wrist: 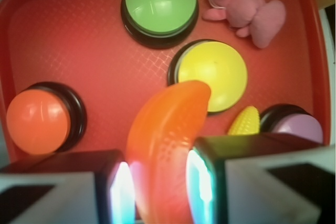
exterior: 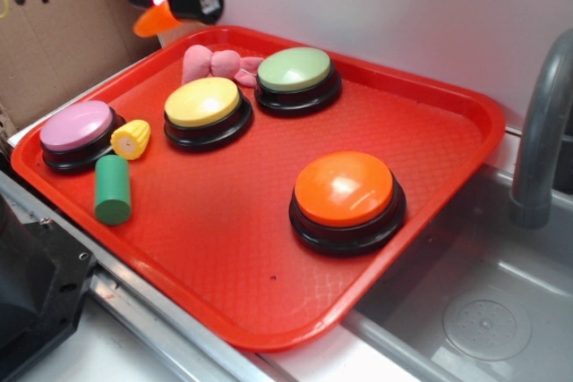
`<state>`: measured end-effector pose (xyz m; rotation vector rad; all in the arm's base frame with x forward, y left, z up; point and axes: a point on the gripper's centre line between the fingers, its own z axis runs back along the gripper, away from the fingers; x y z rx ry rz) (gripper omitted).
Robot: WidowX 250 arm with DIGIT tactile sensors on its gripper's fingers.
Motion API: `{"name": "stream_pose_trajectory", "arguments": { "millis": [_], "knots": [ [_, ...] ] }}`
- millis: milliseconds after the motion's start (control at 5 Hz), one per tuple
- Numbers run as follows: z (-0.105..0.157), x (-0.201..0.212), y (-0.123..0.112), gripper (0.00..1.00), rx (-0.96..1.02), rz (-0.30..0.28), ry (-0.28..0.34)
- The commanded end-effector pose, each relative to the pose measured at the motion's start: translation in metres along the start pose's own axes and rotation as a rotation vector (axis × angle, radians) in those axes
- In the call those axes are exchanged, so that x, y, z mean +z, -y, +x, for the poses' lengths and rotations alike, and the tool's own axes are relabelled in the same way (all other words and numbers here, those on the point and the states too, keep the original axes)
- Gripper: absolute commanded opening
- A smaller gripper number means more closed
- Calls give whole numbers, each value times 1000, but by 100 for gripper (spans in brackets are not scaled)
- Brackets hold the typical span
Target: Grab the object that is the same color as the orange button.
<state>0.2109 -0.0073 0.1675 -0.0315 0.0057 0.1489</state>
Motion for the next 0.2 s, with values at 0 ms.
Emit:
{"name": "stream_pose_trajectory", "arguments": {
  "millis": [0],
  "knots": [
    [0, 14, -16, 0, 20, -43, 88]
  ]
}}
